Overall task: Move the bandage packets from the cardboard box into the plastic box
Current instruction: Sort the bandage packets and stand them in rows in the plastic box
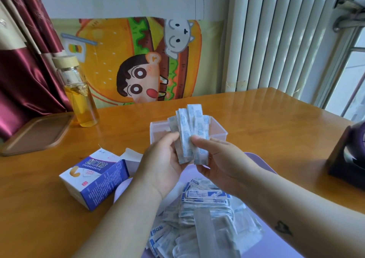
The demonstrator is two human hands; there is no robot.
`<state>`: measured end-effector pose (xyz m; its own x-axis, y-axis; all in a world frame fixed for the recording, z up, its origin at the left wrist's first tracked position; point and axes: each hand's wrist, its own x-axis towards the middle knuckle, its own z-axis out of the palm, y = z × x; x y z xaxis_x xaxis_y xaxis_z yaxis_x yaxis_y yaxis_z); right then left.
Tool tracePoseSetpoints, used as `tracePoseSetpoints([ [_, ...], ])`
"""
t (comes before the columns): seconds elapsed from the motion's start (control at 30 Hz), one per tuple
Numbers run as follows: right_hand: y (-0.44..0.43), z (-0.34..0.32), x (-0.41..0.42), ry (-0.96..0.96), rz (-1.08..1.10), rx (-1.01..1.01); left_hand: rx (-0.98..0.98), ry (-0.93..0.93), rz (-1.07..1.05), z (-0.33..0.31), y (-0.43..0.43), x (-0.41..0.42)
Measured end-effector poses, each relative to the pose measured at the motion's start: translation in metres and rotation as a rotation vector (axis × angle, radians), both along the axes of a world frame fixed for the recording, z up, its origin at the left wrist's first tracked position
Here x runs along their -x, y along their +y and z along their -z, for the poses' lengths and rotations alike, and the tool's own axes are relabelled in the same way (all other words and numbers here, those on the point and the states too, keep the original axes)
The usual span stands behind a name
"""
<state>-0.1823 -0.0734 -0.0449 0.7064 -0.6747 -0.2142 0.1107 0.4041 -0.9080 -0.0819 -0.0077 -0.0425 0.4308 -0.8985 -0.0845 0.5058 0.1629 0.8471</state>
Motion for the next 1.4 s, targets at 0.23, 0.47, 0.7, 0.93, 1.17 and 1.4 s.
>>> tracePoseSetpoints([
  [0.23,0.003,0.004,-0.002,0.197,-0.028,0.279,0.001,0.054,0.1,0.003,0.001,0.003],
  [0.47,-0.018,-0.002,0.0,0.356,-0.004,0.79,0.011,0.151,-0.071,0.002,-0.002,-0.008],
  [0.7,-0.061,0.019,0.017,1.136,-0.517,1.22,-0.004,0.379,-0.116,-0.004,0.005,-0.033],
  [0.93,-0.069,0.025,0.019,0.983,-0.462,1.045,-0.03,-0.057,0.073,-0.009,0.014,-0.049],
  [1.17,-0.072,0.017,0.023,0.907,-0.284,1.09,-0.725,-1.476,0.345,0.023,0.016,-0.06],
  [1.4,-0.065,0.013,0.022,0.877,-0.285,1.11,-0.942,-1.593,0.385,0.056,0.007,-0.057],
])
